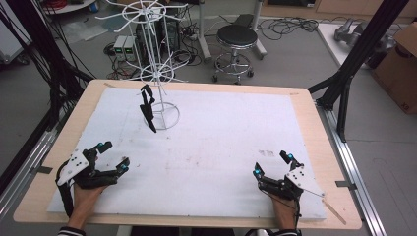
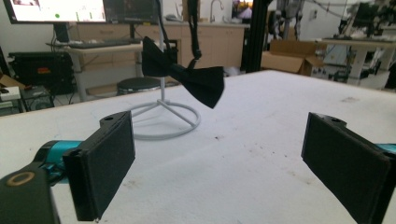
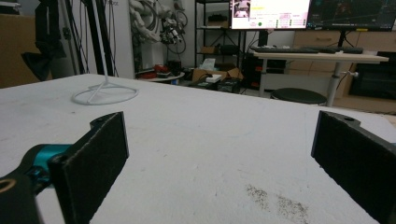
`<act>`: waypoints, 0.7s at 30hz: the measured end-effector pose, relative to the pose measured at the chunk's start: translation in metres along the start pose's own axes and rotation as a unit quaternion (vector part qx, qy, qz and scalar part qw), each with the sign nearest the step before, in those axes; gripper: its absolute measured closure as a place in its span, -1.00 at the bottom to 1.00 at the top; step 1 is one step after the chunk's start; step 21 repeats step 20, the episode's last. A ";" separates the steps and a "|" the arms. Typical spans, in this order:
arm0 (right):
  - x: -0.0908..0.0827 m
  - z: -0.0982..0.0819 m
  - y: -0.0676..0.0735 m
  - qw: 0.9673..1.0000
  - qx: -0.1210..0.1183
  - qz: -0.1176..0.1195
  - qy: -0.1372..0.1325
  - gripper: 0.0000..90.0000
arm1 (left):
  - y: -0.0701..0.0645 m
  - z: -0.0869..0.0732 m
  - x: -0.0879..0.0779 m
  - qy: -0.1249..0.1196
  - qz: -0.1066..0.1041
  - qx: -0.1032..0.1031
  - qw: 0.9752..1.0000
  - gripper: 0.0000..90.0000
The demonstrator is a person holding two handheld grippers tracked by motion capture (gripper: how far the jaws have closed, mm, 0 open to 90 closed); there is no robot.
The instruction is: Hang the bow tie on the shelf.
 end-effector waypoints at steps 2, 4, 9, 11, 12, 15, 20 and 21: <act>0.000 0.000 0.000 1.000 -0.001 0.000 0.000 -0.94 | 0.003 0.002 -0.004 -0.022 0.006 -0.008 1.000 -0.78; 0.000 0.000 0.000 1.000 -0.001 -0.001 0.000 -0.94 | 0.003 0.003 -0.004 -0.024 0.005 -0.013 1.000 -0.78; -0.001 0.000 0.000 1.000 0.000 -0.003 -0.002 -0.94 | -0.001 0.001 -0.002 -0.015 0.008 0.010 1.000 -0.77; -0.001 0.000 0.000 1.000 0.001 -0.003 -0.003 -0.94 | 0.000 0.001 -0.003 -0.017 0.007 0.007 1.000 -0.77; -0.001 0.000 0.000 1.000 0.001 -0.003 -0.003 -0.94 | 0.000 0.001 -0.003 -0.017 0.007 0.005 1.000 -0.77; -0.001 0.000 0.000 1.000 0.002 -0.003 -0.003 -0.94 | 0.000 0.001 -0.003 -0.017 0.006 0.005 1.000 -0.77; -0.001 0.000 -0.001 1.000 -0.001 -0.005 -0.005 -0.94 | -0.001 0.001 -0.003 -0.020 0.006 0.008 1.000 -0.77; -0.001 0.000 -0.001 1.000 -0.001 -0.005 -0.005 -0.94 | -0.001 0.001 -0.003 -0.020 0.006 0.008 1.000 -0.77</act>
Point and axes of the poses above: each handheld gripper's, and its own axes: x roughly forward along the jaws, z roughly out of its top, y roughly to its left, the point moved 7 cm from there along x, roughly forward along the jaws, and after that the axes turned 13 degrees about -x, right-handed, at the moved point
